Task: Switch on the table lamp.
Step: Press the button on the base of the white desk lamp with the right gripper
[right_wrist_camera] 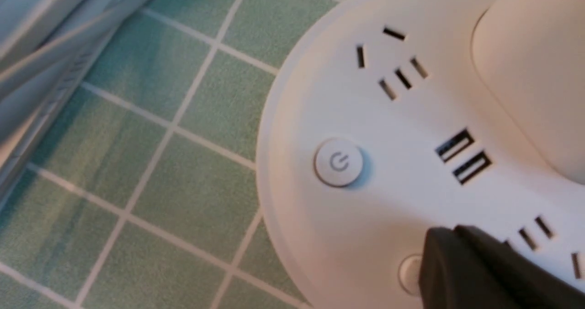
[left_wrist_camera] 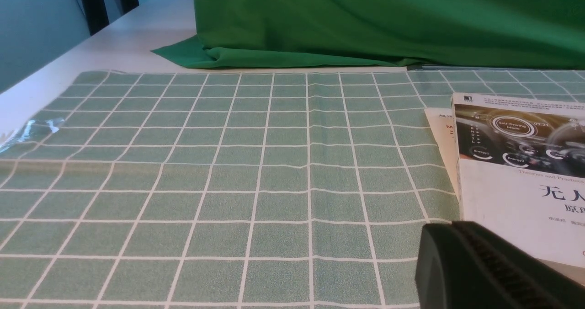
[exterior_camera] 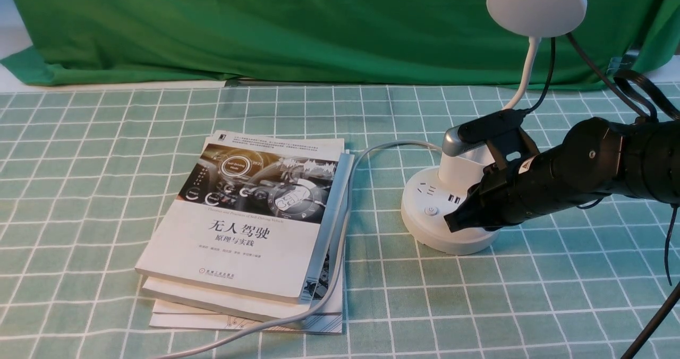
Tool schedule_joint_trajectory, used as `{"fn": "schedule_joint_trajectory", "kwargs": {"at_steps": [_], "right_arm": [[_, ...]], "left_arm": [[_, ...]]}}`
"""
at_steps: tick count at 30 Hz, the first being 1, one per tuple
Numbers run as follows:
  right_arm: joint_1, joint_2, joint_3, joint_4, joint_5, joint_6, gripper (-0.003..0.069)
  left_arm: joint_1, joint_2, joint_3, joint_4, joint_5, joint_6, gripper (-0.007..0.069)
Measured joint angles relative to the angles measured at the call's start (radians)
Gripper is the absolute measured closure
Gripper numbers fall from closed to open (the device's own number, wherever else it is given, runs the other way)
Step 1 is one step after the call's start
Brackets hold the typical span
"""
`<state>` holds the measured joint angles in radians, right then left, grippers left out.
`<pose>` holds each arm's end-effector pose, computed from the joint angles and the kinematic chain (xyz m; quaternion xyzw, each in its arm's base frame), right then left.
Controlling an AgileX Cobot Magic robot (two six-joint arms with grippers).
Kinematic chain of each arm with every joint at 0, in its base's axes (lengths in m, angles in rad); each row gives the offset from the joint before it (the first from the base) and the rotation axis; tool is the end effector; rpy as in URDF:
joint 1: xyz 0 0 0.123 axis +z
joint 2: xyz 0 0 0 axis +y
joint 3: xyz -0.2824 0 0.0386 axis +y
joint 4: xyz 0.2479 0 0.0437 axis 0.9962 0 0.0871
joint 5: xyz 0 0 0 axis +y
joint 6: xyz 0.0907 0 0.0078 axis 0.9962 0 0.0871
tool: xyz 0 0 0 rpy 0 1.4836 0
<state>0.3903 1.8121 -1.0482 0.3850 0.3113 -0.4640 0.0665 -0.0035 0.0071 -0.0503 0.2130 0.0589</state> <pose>0.3340 0.1488 0.1736 -0.2460 0.9210 0.0980 0.2858 0.0557 0.0027 0.1916 -0.0178 0.7510 0.0212 0.6597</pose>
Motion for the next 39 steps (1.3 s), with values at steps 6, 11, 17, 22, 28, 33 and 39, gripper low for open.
{"fn": "schedule_joint_trajectory", "kwargs": {"at_steps": [6, 11, 17, 22, 28, 33, 39], "right_arm": [[0.000, 0.000, 0.000, 0.000, 0.000, 0.000, 0.0629], [0.000, 0.000, 0.000, 0.000, 0.000, 0.000, 0.0629], [0.000, 0.001, 0.000, 0.000, -0.001, -0.002, 0.0629], [0.000, 0.001, 0.003, 0.000, -0.007, -0.002, 0.0629], [0.000, 0.001, 0.012, 0.001, -0.023, -0.002, 0.0625], [0.000, 0.001, 0.013, 0.003, -0.024, -0.002, 0.0625], [0.020, 0.019, 0.013, 0.005, -0.044, -0.002, 0.0625]], "left_arm": [[0.000, 0.000, 0.000, 0.000, 0.000, 0.000, 0.0603], [0.000, 0.000, 0.000, 0.000, 0.000, 0.000, 0.0603], [0.000, 0.000, 0.000, 0.000, 0.000, 0.000, 0.0603], [0.000, 0.000, 0.000, 0.000, 0.000, 0.000, 0.0603], [0.000, 0.000, 0.000, 0.000, 0.000, 0.000, 0.0603], [0.000, 0.000, 0.000, 0.000, 0.000, 0.000, 0.0603], [0.000, 0.000, 0.000, 0.000, 0.000, 0.000, 0.0603]]}}
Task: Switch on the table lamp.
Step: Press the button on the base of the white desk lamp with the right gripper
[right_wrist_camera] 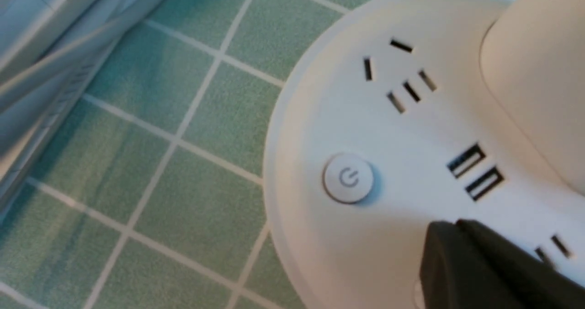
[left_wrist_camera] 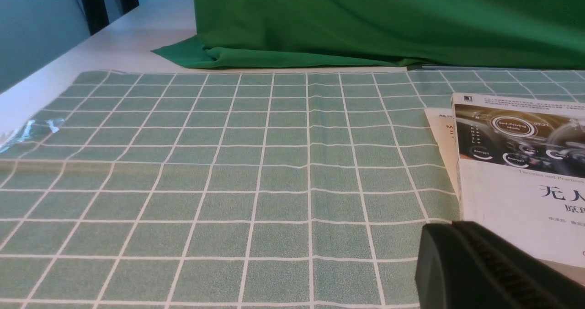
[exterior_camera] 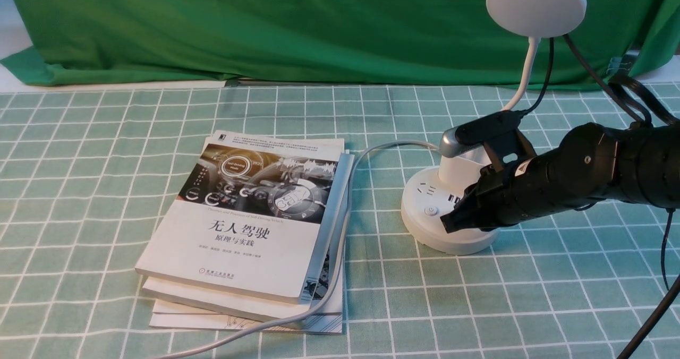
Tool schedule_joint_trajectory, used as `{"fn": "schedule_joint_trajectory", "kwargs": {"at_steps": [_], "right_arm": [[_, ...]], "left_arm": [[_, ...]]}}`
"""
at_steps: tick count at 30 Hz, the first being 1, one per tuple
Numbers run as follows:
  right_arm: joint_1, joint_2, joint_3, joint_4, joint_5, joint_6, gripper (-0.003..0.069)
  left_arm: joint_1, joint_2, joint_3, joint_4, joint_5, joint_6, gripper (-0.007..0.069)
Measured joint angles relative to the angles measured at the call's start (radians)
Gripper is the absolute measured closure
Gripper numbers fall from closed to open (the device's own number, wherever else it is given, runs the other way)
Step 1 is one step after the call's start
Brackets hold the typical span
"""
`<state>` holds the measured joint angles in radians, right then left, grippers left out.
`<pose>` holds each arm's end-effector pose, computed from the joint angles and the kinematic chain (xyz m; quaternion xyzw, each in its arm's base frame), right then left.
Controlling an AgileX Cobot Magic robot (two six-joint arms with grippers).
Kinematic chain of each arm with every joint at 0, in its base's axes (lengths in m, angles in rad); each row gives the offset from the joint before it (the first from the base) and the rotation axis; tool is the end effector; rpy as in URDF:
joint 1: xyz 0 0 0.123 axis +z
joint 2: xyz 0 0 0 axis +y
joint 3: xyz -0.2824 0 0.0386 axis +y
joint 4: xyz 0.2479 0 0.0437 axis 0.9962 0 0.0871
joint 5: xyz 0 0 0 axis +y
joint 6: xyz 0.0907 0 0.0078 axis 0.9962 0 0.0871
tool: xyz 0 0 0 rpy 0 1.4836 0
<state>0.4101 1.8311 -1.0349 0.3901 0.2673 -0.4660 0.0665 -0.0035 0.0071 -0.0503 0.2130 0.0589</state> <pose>0.3326 0.1546 0.1652 -0.2496 0.9189 0.0956 0.2901 0.0557 0.0027 0.1916 -0.0178 0.7510 0.0212 0.6597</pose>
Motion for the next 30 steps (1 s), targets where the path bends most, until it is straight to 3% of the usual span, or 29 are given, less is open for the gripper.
{"fn": "schedule_joint_trajectory", "kwargs": {"at_steps": [30], "right_arm": [[-0.003, -0.068, 0.016, -0.027, 0.052, 0.000, 0.0623]], "left_arm": [[0.000, 0.000, 0.000, 0.000, 0.000, 0.000, 0.0603]]}}
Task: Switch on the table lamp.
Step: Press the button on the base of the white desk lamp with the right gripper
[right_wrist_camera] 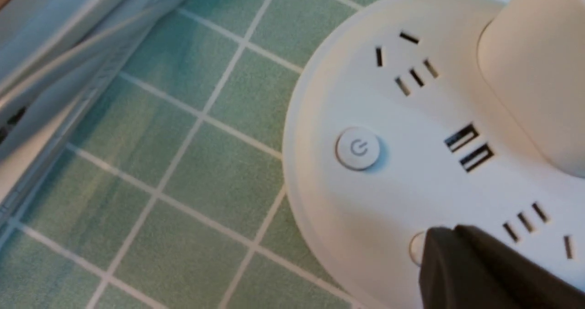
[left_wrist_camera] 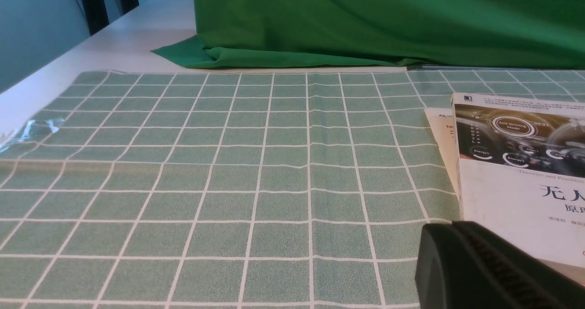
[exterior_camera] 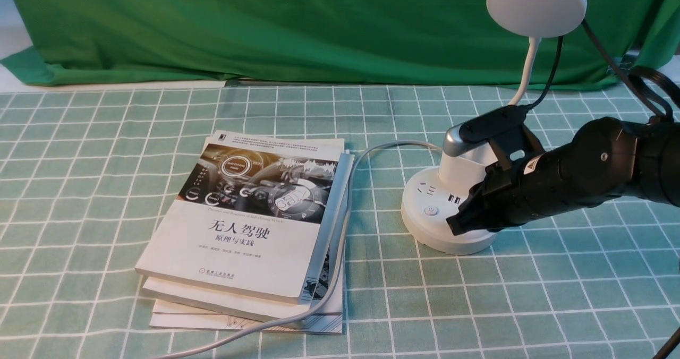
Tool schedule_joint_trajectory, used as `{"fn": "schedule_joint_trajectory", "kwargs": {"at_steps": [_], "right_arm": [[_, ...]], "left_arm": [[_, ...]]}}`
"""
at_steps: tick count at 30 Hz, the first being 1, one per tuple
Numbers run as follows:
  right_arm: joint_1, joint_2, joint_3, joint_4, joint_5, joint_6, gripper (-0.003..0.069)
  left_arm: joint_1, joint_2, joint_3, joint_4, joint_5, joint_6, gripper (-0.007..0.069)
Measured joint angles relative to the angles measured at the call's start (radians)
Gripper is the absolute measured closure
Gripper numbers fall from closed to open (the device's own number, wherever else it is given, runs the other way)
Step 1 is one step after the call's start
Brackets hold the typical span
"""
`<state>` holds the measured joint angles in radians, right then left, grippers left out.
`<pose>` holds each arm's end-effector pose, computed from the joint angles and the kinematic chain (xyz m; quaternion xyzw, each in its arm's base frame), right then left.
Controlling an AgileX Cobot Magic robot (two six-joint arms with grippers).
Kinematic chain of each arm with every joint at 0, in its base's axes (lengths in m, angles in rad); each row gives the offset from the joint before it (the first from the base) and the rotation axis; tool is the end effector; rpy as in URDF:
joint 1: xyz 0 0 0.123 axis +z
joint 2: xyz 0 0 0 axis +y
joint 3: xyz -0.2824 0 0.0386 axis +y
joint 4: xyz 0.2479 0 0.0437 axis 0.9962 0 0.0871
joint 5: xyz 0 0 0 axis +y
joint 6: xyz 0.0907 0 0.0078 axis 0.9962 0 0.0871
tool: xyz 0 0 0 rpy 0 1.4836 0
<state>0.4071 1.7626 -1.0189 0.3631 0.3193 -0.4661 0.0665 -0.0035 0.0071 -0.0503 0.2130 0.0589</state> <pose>0.3227 0.1502 0.1832 -0.2642 0.9144 0.0959 0.2913 0.0557 0.0027 0.1916 -0.0178 0.7510 0.0212 0.6597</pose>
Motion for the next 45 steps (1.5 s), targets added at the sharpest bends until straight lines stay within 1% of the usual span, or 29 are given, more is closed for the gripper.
{"fn": "schedule_joint_trajectory", "kwargs": {"at_steps": [6, 45], "right_arm": [[0.000, 0.038, -0.001, -0.001, -0.008, 0.000, 0.0623], [0.000, 0.040, 0.001, -0.002, -0.049, 0.001, 0.0627]], "left_arm": [[0.000, 0.000, 0.000, 0.000, 0.000, 0.000, 0.0603], [0.000, 0.000, 0.000, 0.000, 0.000, 0.000, 0.0603]]}}
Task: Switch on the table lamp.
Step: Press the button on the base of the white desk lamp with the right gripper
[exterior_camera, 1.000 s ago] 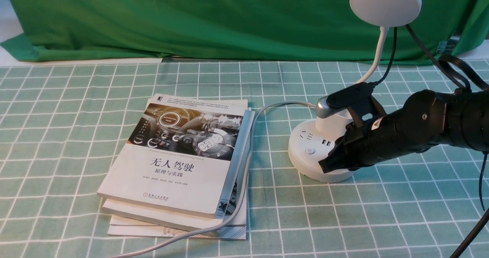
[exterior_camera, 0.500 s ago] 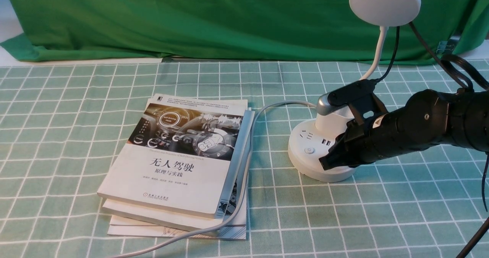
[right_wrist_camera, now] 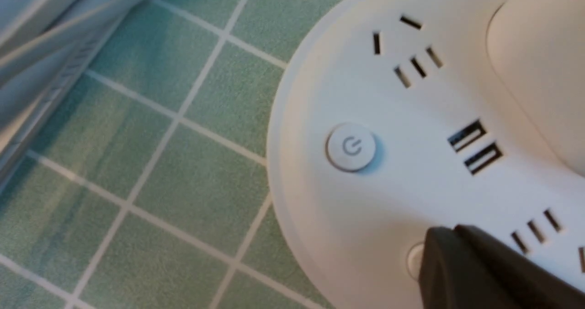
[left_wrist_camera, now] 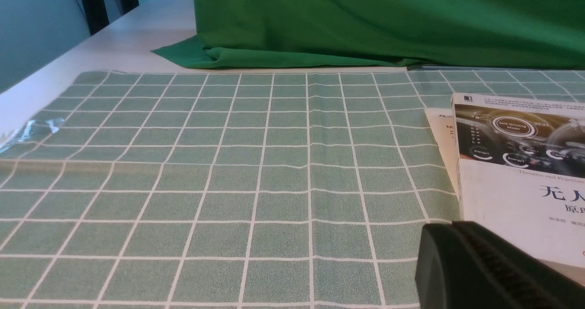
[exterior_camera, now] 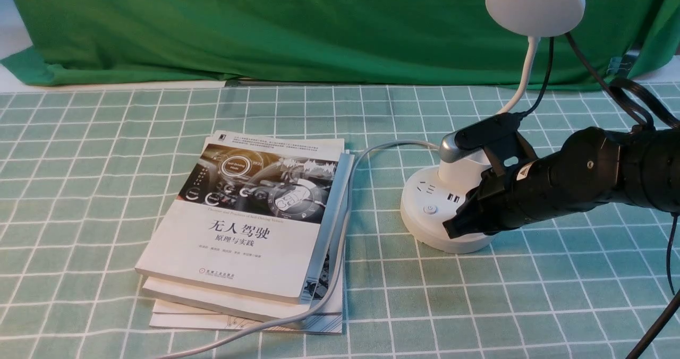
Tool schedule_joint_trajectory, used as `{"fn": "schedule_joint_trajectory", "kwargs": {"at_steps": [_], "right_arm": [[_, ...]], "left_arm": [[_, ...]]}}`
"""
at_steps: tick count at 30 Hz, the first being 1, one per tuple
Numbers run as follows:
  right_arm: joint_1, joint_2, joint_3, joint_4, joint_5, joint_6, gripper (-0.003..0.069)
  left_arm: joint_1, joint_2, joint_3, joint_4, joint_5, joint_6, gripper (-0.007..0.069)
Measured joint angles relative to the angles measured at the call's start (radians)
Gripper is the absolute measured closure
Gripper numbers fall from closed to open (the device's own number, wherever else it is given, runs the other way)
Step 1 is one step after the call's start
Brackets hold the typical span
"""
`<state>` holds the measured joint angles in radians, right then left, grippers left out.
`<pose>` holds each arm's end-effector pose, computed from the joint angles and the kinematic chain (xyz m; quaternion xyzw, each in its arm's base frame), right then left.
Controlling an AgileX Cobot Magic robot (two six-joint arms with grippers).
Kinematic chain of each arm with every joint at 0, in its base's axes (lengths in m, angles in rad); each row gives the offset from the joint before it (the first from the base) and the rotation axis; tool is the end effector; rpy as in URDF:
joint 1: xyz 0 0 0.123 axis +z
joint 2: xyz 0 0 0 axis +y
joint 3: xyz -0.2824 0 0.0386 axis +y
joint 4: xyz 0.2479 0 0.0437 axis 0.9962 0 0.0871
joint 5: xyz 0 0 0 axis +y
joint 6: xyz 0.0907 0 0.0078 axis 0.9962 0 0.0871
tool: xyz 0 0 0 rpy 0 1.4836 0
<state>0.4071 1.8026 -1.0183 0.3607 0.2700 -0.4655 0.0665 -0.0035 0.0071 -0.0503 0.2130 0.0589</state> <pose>0.3284 0.1510 0.1710 -0.2602 0.9151 0.0885 0.2952 0.0557 0.0027 0.1916 -0.0178 0.7510 0.0212 0.6597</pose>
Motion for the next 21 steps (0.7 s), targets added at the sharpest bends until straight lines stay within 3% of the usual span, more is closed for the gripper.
{"fn": "schedule_joint_trajectory", "kwargs": {"at_steps": [21], "right_arm": [[0.011, 0.029, -0.015, 0.001, -0.015, 0.000, 0.0627]], "left_arm": [[0.000, 0.000, 0.000, 0.000, 0.000, 0.000, 0.0603]]}}
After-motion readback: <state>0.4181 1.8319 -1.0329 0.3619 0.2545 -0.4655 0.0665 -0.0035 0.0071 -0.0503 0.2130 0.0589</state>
